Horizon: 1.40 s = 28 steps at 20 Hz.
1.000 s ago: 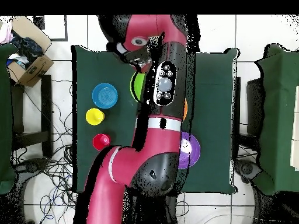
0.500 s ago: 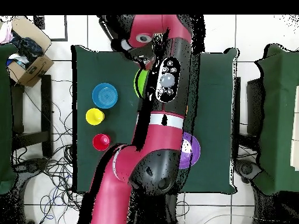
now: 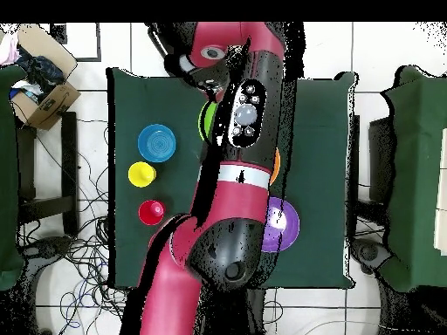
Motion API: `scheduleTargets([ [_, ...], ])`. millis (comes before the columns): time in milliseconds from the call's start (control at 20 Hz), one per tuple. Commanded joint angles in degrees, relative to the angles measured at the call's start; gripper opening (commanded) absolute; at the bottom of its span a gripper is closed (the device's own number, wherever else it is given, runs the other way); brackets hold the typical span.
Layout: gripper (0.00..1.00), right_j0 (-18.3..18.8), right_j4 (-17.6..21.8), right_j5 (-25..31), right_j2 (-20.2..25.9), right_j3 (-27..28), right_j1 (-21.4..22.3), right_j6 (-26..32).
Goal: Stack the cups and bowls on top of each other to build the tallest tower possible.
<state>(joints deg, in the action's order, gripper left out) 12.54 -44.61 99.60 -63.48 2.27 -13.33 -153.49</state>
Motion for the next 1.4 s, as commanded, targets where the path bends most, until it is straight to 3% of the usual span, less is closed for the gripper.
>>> scheduleTargets([
  [50, 0.0, 1.4, -4.0, -2.3, -5.72, -1.21, 0.1, 17.2],
  [350, 0.0, 1.75, -4.23, -3.36, -6.43, -1.57, 0.11, 18.0],
  [1400, 0.0, 1.4, -0.24, -4.48, -2.6, -2.54, 0.44, 19.08],
])
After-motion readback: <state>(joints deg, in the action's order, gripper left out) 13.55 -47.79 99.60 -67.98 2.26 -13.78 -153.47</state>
